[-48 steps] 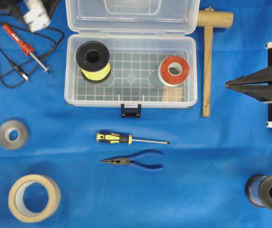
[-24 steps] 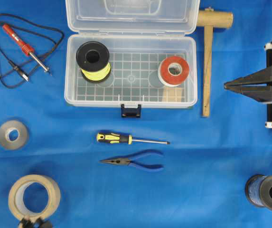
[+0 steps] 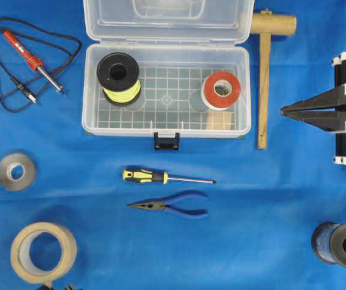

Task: Close the tool box with the left arm.
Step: 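Push the clear lid forward and down with the left gripper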

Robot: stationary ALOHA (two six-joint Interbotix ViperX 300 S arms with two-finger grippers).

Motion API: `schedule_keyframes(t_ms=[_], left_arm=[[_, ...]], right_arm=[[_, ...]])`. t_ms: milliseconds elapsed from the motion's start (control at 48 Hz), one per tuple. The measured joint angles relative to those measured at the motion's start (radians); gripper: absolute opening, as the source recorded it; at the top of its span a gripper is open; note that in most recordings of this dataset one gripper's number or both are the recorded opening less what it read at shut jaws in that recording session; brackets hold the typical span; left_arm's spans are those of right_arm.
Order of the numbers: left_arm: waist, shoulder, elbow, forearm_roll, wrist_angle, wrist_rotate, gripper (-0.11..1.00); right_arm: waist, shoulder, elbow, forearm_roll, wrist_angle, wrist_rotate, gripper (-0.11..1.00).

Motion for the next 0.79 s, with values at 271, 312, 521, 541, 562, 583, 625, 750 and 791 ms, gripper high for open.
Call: schedule_keyframes(t_ms=[271, 312, 521, 541, 562, 583, 625, 750, 791], left_arm=[[-0.034, -0.008, -0.008, 0.002, 0.057, 0.0, 0.92], [-0.038, -0.014, -0.006, 0.002, 0.061, 0.0, 0.92], [-0.095, -0.083, -0.005, 0.002, 0.101, -0.009, 0.92], [-0.103, -0.092, -0.005, 0.002, 0.106, -0.011, 0.92], [-0.109, -0.1, -0.003, 0.002, 0.11, -0.012, 0.92], [-0.118, -0.109, -0.002, 0.003, 0.115, -0.017, 0.92], [-0.13, -0.126, 0.006, 0.003, 0.123, -0.025, 0.92], [-0.173, -0.187, 0.04, 0.002, 0.135, -0.043, 0.92], [-0.192, -0.207, 0.055, 0.002, 0.138, -0.046, 0.92]], right_arm=[[0.0, 0.0, 0.0, 0.002, 0.0, 0.0, 0.0], [0.0, 0.0, 0.0, 0.002, 0.0, 0.0, 0.0], [0.0, 0.002, 0.0, 0.002, 0.0, 0.0, 0.0], [0.0, 0.002, 0.0, 0.0, 0.0, 0.0, 0.0], [0.0, 0.0, -0.002, 0.0, 0.0, 0.0, 0.0], [0.0, 0.002, 0.0, 0.002, 0.0, 0.0, 0.0], [0.0, 0.0, 0.0, 0.0, 0.0, 0.0, 0.0], [0.0, 0.0, 0.0, 0.002, 0.0, -0.002, 0.0], [0.0, 0.002, 0.0, 0.002, 0.0, -0.002, 0.0]])
